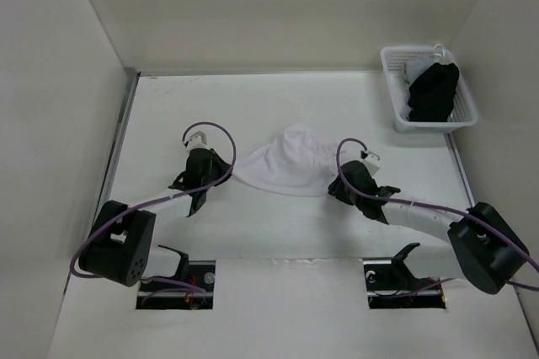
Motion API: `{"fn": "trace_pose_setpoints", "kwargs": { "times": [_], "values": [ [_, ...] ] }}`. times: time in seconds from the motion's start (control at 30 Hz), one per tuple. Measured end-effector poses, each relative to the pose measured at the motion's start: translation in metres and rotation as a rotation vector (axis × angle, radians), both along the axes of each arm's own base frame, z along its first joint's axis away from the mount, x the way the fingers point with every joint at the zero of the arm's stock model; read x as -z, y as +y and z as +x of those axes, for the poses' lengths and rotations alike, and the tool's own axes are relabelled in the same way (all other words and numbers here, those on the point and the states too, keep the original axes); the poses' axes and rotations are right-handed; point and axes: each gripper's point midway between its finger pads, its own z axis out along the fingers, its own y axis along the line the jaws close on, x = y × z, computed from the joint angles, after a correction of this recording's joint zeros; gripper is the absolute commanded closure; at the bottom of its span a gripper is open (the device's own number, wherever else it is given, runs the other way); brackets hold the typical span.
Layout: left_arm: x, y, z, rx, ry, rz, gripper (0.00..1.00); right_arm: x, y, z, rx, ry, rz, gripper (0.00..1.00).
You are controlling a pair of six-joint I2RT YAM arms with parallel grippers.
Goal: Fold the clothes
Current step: Flatten the tank top out
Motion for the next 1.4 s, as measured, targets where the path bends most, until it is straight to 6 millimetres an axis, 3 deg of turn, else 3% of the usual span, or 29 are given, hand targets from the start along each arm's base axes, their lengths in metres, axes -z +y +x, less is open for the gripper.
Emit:
{"fn": "trace_pose_setpoints", "kwargs": {
  "times": [0.3,0.53,0.73,0.83,0.9,1.0,1.07,1.13,1.2,1.3,1.4],
  "values": [
    [-0.026,0.004,0.004,-0.014,-0.068,-0.03,0.94,0.008,-0.004,0.003,0.029,0.024,-0.044,0.7],
    [-0.026,0.004,0.003,-0.011,-0.064,-0.031,0.94,0.009,0.001,0.007,0.022,0.029,-0.043,0.78],
    [-0.026,0.005,0.004,-0.014,-0.063,-0.033,0.94,0.011,0.004,0.007,0.003,0.037,-0.041,1.0],
    [-0.026,0.005,0.002,-0.015,-0.06,-0.036,0.95,0.007,0.004,0.005,-0.006,0.028,-0.035,1.0],
    [-0.031,0.006,-0.001,-0.016,-0.062,-0.041,0.96,-0.009,0.001,0.003,-0.012,-0.013,-0.029,1.0],
    [-0.059,0.008,-0.006,-0.021,-0.097,-0.059,0.96,-0.062,-0.002,0.005,-0.027,-0.155,0.001,1.0],
    [-0.105,0.009,-0.004,-0.028,-0.18,-0.085,0.96,-0.117,-0.005,0.007,-0.036,-0.275,0.024,1.0],
    [-0.171,0.012,-0.004,-0.044,-0.315,-0.123,0.96,-0.186,-0.007,0.007,-0.043,-0.417,0.054,1.0],
    [-0.254,0.015,-0.012,-0.061,-0.491,-0.175,0.96,-0.266,-0.012,-0.001,-0.048,-0.575,0.093,1.0],
    [-0.368,0.02,-0.044,-0.067,-0.738,-0.261,0.96,-0.377,-0.027,-0.022,-0.042,-0.787,0.137,1.0],
    [-0.447,0.03,-0.081,-0.07,-0.911,-0.323,0.96,-0.467,-0.048,-0.047,-0.024,-0.949,0.173,1.0]
  ]
}}
